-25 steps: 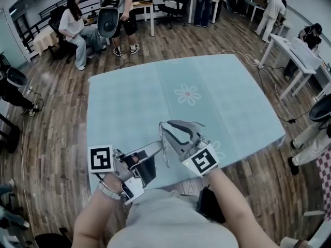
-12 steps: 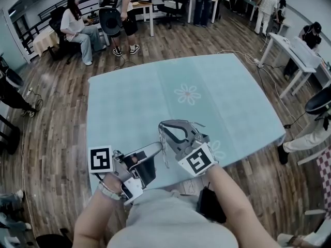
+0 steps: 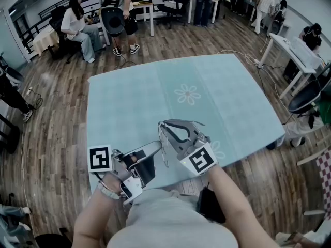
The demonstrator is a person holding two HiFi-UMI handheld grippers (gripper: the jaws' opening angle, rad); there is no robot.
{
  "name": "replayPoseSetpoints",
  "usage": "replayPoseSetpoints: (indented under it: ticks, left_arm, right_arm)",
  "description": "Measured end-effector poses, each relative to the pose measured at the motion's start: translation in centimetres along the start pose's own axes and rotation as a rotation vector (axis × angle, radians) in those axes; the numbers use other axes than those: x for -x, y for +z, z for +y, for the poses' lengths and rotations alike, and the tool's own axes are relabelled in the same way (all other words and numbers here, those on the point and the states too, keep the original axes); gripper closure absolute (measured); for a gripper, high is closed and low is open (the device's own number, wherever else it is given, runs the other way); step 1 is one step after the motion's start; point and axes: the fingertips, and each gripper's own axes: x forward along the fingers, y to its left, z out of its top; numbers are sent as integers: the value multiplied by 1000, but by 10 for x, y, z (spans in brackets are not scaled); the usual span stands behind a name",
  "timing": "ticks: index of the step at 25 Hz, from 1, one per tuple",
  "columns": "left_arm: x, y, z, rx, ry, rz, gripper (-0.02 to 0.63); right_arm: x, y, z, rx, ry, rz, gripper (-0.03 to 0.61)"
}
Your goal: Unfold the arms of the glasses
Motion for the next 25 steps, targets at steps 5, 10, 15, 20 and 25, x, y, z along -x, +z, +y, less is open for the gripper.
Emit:
replayPoseSetpoints:
  ticks: [5, 10, 15, 20, 25]
  left_arm:
    - [-1, 2, 0, 3, 4, -5, 601]
    - [2, 2, 0, 0, 5, -12, 601]
    - [2, 10, -2, -3, 5, -32, 601]
    - [3, 17, -2, -4, 6, -53, 601]
    - [3, 21, -1, -7, 8, -71, 601]
  right_arm:
    - [5, -2, -6, -45, -17, -14, 543]
    - [12, -4, -8, -75, -35, -22, 543]
    - [19, -7, -15, -126, -67, -32, 543]
    - [28, -9, -25, -177, -106, -46, 543]
    - [38, -17, -30, -207, -139, -36, 543]
